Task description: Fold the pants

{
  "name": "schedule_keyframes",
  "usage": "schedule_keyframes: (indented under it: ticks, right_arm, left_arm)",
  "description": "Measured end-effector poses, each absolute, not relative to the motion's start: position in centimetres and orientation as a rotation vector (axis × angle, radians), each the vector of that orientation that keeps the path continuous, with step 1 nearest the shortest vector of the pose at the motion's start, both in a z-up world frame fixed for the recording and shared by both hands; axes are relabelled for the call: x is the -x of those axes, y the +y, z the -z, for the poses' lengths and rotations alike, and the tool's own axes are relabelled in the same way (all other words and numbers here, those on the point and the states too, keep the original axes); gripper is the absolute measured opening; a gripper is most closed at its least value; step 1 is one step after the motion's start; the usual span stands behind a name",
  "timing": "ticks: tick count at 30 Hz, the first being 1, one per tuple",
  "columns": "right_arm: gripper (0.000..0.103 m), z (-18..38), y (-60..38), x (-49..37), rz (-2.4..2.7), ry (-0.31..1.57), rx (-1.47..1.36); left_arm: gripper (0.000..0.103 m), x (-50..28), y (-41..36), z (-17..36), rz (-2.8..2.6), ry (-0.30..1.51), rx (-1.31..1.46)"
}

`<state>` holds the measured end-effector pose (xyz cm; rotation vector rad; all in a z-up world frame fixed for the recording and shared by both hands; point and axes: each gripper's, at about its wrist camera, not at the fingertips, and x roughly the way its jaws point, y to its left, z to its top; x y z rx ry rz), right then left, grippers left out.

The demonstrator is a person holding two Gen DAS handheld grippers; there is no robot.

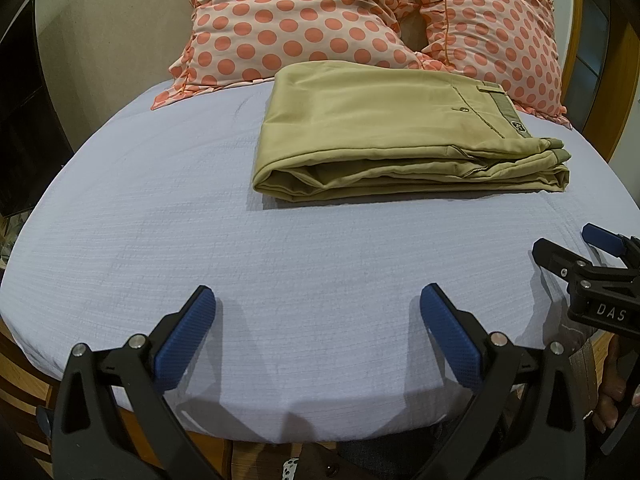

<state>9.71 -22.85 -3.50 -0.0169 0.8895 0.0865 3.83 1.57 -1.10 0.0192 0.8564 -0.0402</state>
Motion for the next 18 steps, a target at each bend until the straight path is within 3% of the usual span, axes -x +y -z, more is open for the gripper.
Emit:
schedule_keyframes:
  ticks: [18]
  right_arm:
    - [0.102,3.5,-22.9,-9.7,-0.088,0.889,0.017]
  left_arm:
    - [0.101,-3.9,1.54,1.01,0.041,0.868,-0.02]
